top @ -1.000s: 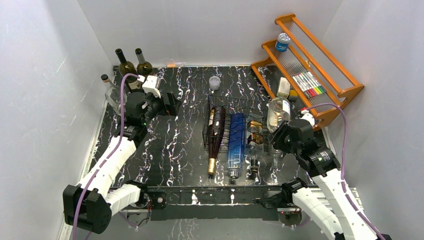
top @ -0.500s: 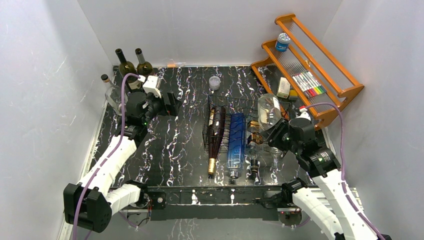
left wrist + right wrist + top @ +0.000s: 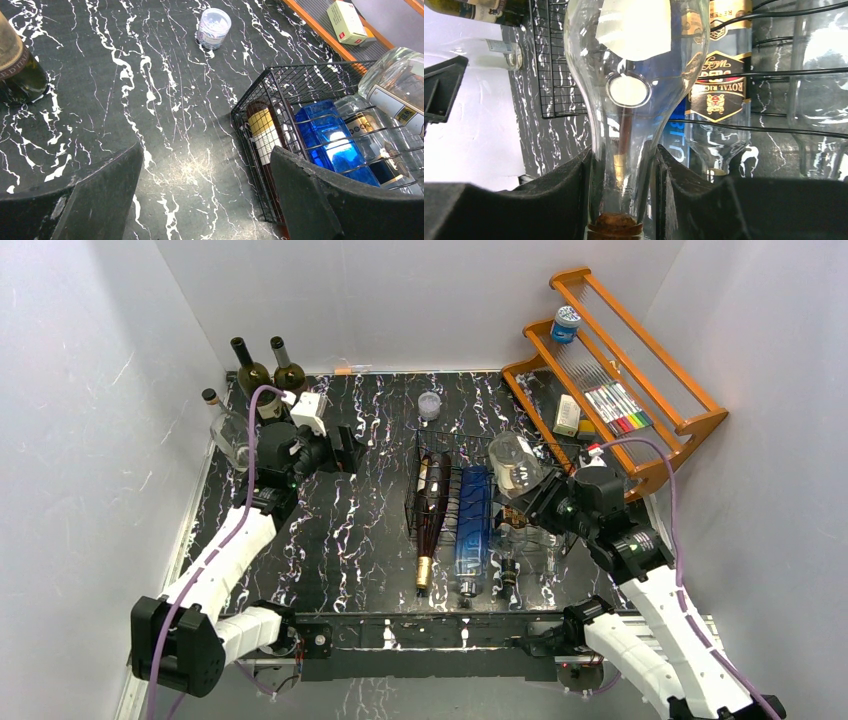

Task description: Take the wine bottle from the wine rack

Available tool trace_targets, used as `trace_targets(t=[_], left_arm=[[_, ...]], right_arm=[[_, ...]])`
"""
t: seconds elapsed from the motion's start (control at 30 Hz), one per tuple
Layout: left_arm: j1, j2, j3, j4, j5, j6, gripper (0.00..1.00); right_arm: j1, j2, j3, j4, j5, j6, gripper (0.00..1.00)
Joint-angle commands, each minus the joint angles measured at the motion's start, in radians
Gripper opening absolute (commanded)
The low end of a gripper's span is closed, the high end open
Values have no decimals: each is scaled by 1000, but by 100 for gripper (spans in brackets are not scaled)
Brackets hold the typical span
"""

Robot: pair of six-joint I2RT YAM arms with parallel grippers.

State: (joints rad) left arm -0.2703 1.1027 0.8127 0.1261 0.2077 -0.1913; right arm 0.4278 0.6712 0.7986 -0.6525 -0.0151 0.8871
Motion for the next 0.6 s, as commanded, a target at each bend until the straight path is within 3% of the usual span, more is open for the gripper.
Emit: trace_targets(t=[0.0, 0.2, 0.57], left_arm=[[-7, -1, 6, 14, 34, -9, 98], [-15, 5, 3, 30, 51, -7, 98], [-48, 5, -38, 139, 178, -34, 98]], right_arm=[[9, 12, 94, 290, -119, -10, 0], [8, -5, 70, 393, -212, 16, 0], [8, 6, 73, 402, -200, 65, 0]])
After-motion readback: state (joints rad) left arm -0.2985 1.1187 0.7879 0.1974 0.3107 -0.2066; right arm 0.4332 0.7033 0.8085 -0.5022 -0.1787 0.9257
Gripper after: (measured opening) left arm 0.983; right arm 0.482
